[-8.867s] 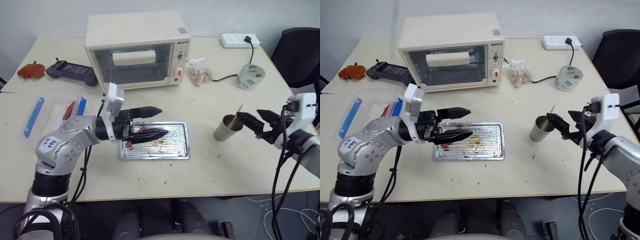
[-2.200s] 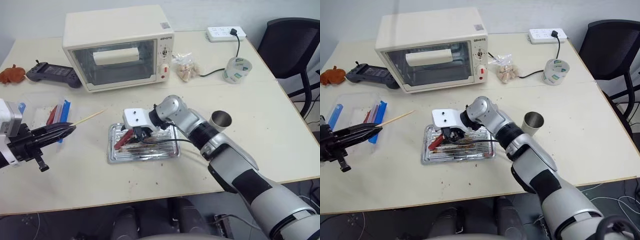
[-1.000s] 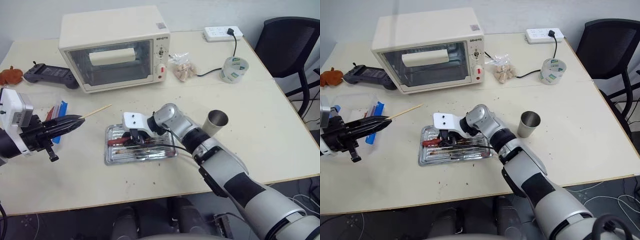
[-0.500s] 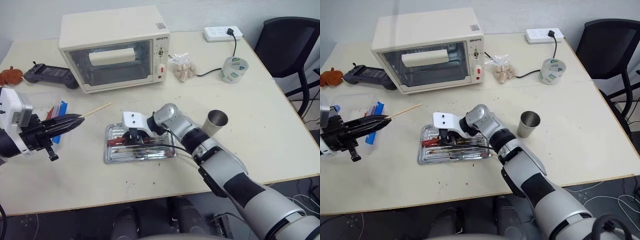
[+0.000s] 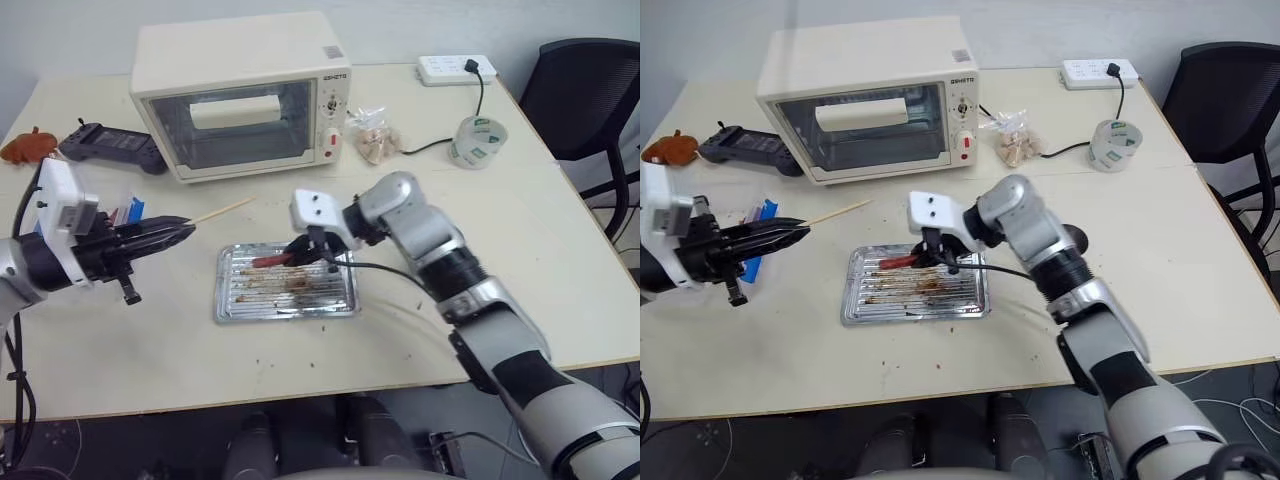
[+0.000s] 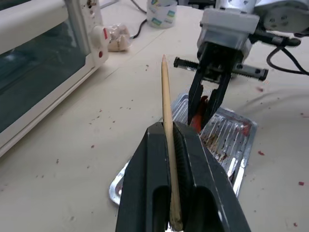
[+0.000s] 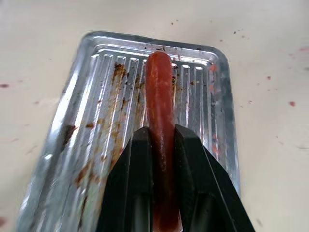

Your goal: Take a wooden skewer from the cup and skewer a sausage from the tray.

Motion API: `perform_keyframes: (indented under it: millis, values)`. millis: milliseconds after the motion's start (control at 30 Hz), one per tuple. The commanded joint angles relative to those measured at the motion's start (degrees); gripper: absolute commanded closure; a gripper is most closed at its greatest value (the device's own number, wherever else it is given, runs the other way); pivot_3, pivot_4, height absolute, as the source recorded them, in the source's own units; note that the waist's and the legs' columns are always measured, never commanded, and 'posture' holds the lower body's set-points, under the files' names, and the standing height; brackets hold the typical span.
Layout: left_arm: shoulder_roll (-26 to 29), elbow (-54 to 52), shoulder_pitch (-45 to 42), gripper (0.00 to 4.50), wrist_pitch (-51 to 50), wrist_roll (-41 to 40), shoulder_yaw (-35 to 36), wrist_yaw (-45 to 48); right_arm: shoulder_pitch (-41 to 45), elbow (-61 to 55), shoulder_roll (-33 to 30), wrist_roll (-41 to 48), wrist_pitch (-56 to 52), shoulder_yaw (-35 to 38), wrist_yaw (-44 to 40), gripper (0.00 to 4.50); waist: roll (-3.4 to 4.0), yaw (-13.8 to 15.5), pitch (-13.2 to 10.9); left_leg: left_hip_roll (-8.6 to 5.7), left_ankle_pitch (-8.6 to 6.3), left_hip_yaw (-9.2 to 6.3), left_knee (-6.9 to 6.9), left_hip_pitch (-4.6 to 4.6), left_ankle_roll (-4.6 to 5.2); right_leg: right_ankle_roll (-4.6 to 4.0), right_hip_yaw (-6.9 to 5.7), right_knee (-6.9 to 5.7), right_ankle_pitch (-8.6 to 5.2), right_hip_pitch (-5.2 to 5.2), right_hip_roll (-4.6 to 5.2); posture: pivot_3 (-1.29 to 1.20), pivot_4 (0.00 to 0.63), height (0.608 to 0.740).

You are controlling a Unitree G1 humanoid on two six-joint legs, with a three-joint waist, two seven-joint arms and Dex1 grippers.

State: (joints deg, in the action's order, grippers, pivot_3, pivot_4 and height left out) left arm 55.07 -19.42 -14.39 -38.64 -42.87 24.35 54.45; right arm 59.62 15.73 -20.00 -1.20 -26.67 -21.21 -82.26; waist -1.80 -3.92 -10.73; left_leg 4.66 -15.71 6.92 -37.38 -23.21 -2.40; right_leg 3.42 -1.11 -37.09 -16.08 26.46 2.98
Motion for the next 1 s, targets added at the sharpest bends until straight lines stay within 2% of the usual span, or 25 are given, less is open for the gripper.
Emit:
perform_keyframes:
  millis: [33, 200, 367, 700, 1000]
  values:
    - [0.0, -0.68, -3.94, 4.5, 0.3, -1.93, -3.62, 2.81, -0.58, -17.46, -9.56, 7.35, -17.79, 5.13, -3.94, 4.16, 0.0, 0.62, 0.0, 0.0, -0.01, 0.01, -0.03, 0.01, 0.01, 0.0, 0.01, 0.02, 0.0, 0.0, -0.03, 0.0, 0.15, 0.74]
    - [-0.15, -0.29, -9.36, 4.5, -0.38, -3.32, -10.24, 8.57, -0.11, -32.28, -23.48, 19.03, -39.21, 12.53, -3.99, 4.16, 0.0, 0.98, 0.0, 0.08, -0.14, 0.01, -0.04, 0.05, 0.24, -0.01, 0.15, 0.03, -0.01, 0.0, -0.31, 0.0, 0.15, 0.74]
    - [-1.11, 2.14, -14.01, 4.5, 0.54, -1.97, -14.87, 12.11, 0.72, -37.37, -28.13, 26.53, -48.84, 16.89, 0.84, 4.16, 0.0, 0.73, 0.0, 0.07, -0.15, -0.13, -0.01, 0.27, 0.26, -0.04, 0.48, -0.08, -0.02, 0.0, -0.58, 0.0, 0.15, 0.74]
    - [-1.79, 7.95, -20.22, 4.5, 2.86, 1.3, -18.47, 17.23, -5.57, -43.47, -34.44, 35.09, -48.95, 20.04, 7.79, 4.16, -0.01, 1.07, 0.0, 0.02, -0.15, -0.15, -0.06, 0.27, 0.27, -0.09, 0.61, -0.11, -0.05, 0.03, -0.63, 0.0, 0.15, 0.74]
    - [-2.21, 7.46, -19.82, 4.5, 2.99, 1.78, -18.5, 18.49, -5.72, -43.06, -35.6, 39.95, -48.13, 20.3, 12.3, 4.16, -0.01, 1.09, 0.0, 0.03, -0.15, -0.14, -0.09, 0.27, 0.28, -0.08, 0.64, -0.15, -0.06, 0.05, -0.65, 0.0, 0.15, 0.74]
